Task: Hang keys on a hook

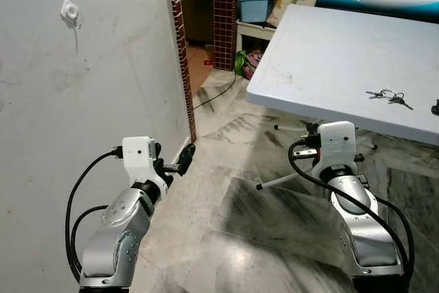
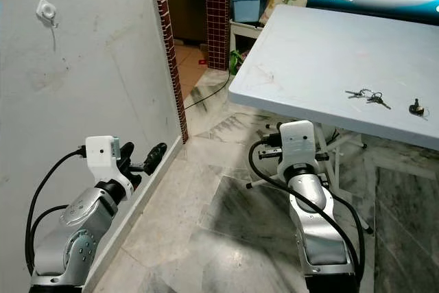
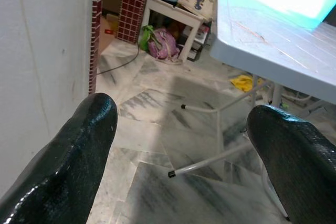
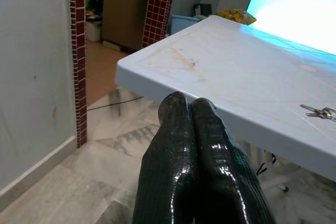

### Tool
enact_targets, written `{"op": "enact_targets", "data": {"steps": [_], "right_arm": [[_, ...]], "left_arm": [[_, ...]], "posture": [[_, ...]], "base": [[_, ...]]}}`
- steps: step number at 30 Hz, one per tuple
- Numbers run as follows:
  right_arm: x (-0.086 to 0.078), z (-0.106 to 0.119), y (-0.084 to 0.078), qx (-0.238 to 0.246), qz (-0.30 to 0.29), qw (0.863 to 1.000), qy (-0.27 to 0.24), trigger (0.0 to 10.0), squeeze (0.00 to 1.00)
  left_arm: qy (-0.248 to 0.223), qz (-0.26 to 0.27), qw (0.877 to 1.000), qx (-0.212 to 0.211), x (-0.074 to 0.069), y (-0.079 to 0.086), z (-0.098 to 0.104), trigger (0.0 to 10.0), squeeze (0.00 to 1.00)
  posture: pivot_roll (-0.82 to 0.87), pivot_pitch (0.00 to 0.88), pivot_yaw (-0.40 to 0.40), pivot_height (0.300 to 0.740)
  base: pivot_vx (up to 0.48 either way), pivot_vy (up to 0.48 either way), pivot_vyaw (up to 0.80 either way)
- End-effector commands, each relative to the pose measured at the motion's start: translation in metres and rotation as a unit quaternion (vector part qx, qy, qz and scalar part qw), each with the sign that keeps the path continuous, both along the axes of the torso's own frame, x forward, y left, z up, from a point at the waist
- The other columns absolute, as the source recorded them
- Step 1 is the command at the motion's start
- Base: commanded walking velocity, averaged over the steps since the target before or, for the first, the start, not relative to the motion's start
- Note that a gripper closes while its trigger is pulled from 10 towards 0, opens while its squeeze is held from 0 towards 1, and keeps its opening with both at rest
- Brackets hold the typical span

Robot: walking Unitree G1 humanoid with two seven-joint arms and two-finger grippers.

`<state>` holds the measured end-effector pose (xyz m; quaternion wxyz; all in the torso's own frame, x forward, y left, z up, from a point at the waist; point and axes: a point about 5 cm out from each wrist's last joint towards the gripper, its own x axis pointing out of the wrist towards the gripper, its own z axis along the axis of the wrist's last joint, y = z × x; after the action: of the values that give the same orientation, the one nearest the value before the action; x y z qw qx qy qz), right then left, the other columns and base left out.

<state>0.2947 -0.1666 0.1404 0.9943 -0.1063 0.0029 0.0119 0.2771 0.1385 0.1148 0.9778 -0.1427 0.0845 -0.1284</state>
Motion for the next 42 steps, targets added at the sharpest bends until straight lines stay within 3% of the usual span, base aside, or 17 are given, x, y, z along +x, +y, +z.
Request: {"op": "enact_targets", "data": {"steps": [1, 42], "right_arm": [[0.0005, 0.0047, -0.0030, -0.004, -0.007, 1.000, -0.010, 10.0, 0.00], [0.0088, 0.0116, -0.0044, -0.012, -0.011, 1.000, -0.020, 10.0, 0.00]], "left_arm": [[0.006, -0.007, 1.000, -0.002, -0.0001, -0.0022, -0.0009, 10.0, 0.00], [0.008, 0.000, 1.000, -0.011, 0.0032, -0.0021, -0.0009, 10.0, 0.00]], "posture": [[-0.03, 0.028, 0.049, 0.740], [-0.04, 0.016, 0.042, 0.740]], "base": [[0.000, -0.431, 0.00], [0.000, -0.280, 0.00]]}}
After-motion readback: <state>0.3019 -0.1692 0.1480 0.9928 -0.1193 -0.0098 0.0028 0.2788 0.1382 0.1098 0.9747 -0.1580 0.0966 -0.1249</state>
